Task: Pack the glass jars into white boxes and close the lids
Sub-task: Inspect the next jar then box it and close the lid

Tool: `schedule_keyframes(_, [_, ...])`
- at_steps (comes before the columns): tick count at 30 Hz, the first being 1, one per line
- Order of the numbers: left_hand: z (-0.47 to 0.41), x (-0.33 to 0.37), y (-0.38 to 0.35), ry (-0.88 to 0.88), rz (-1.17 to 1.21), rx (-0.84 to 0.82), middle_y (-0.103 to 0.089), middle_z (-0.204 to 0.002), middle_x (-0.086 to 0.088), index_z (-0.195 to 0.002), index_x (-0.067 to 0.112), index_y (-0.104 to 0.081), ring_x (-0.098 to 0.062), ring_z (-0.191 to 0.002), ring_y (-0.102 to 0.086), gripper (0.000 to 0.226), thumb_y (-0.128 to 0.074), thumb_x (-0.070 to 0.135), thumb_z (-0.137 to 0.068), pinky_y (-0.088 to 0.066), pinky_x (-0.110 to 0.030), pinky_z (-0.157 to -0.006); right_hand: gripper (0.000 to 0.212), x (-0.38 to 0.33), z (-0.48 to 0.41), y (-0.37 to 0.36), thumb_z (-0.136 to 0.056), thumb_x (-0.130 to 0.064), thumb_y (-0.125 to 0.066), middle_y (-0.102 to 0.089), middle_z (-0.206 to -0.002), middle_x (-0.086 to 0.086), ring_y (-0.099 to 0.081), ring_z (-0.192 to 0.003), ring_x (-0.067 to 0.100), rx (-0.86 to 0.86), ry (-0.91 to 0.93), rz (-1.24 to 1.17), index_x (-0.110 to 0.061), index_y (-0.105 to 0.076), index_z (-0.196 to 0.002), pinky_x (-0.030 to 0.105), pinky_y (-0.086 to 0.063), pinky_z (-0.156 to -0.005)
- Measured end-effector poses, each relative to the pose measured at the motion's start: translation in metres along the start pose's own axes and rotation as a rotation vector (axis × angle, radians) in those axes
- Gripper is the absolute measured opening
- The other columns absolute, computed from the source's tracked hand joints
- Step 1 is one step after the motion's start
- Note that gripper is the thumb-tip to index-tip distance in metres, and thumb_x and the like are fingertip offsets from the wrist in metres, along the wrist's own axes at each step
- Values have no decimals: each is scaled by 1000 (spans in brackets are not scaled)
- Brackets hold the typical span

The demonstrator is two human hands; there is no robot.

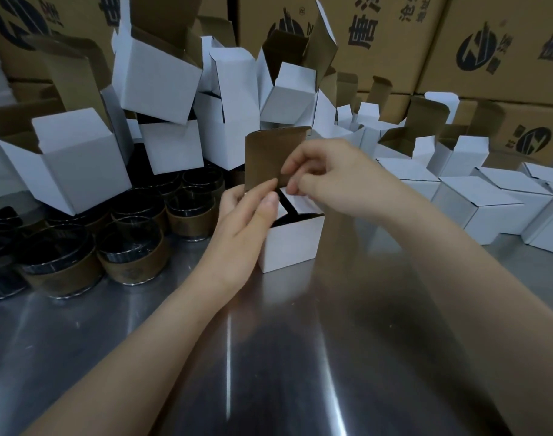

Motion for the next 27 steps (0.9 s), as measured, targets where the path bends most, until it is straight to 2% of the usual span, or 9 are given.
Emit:
schedule_keyframes(2, [-2, 2, 1, 18, 33, 34, -41, -135, 4, -128, 36, -55, -1, -126, -41, 29, -44, 30, -102, -31, -29, -114, 17, 5, -1, -1, -91, -11, -58, -75, -87, -6, -68, -88, 8, -2, 3, -29, -26, -65, -94, 26, -56, -83])
schedule_keyframes(5, [-3, 6, 4, 11, 123, 71, -52, -128, 3, -117, 32, -61, -5, -117, -52, 30, -51, 10, -98, -39, -35, -110, 15, 15, -2, 1, -90, -6, -58, -76, -84, -6, -70, -85, 3, -5, 1, -136, -21, -58, -95, 25, -56, -85])
schedule_keyframes(8, [-2, 7, 7, -7, 242, 117, -59, -123, -3, -109, 29, -47, -20, -112, -61, 35, -58, 0, -93, -49, -49, -101, 24, 21, -2, 3, -90, -4, -58, -76, -84, -7, -71, -82, 4, -10, -2, -222, -21, -44, -99, 17, -55, -74])
schedule_keyframes(11, [-4, 5, 9, -13, 301, 115, -63, -120, -3, -119, 34, -37, -17, -109, -64, 53, -60, -4, -90, -53, -44, -96, 30, 23, -2, 4, -92, -7, -58, -76, -84, 0, -72, -80, 12, 19, 2, -287, -22, -37, -108, 24, -59, -75])
schedule_keyframes(13, [-4, 4, 8, -11, 298, 93, -65, -119, -1, -132, 35, -34, -14, -108, -65, 63, -59, -5, -90, -53, -38, -94, 36, 22, -2, 4, -96, -19, -58, -75, -83, 1, -73, -79, 13, 37, 16, -324, -24, -36, -124, 25, -60, -75])
schedule_keyframes(16, [-5, 5, 8, -20, 281, 96, -66, -117, 3, -129, 30, -48, -12, -107, -65, 54, -59, -6, -90, -54, -38, -95, 36, 21, 1, 4, -100, -46, -46, -75, -82, 3, -74, -78, 15, 47, 35, -408, -28, -43, -131, 25, -60, -73])
schedule_keyframes(18, [-4, 7, 8, -24, 268, 101, -66, -117, 5, -121, 31, -53, -13, -109, -64, 47, -60, -4, -90, -52, -42, -98, 38, 22, 2, 4, -102, -51, -38, -75, -81, 5, -74, -78, 17, 57, 23, -443, -26, -53, -126, 27, -60, -73])
schedule_keyframes(22, [-2, 10, 7, -62, 256, 111, -67, -114, 6, -109, 26, -58, -11, -111, -63, 34, -62, -2, -90, -50, -36, -100, 27, 28, 2, 3, -100, -31, -54, -75, -83, 8, -74, -77, 17, 87, 52, -476, -8, -68, -102, 23, -58, -68])
schedule_keyframes(27, [2, 11, 6, -129, 183, 117, -66, -112, 4, -109, 22, -60, -10, -111, -61, 27, -68, 8, -88, -50, -37, -100, 9, 34, 4, 7, -86, -9, -72, -76, -84, 3, -73, -79, 18, 34, 145, -542, -7, -74, -94, 22, -58, -70])
Point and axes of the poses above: each hand's wrist, its own z-axis away from the middle knuckle, its own y-axis out of the back of the hand, x = y × z, the point moved 2 cm from there along -z, towards the middle knuckle
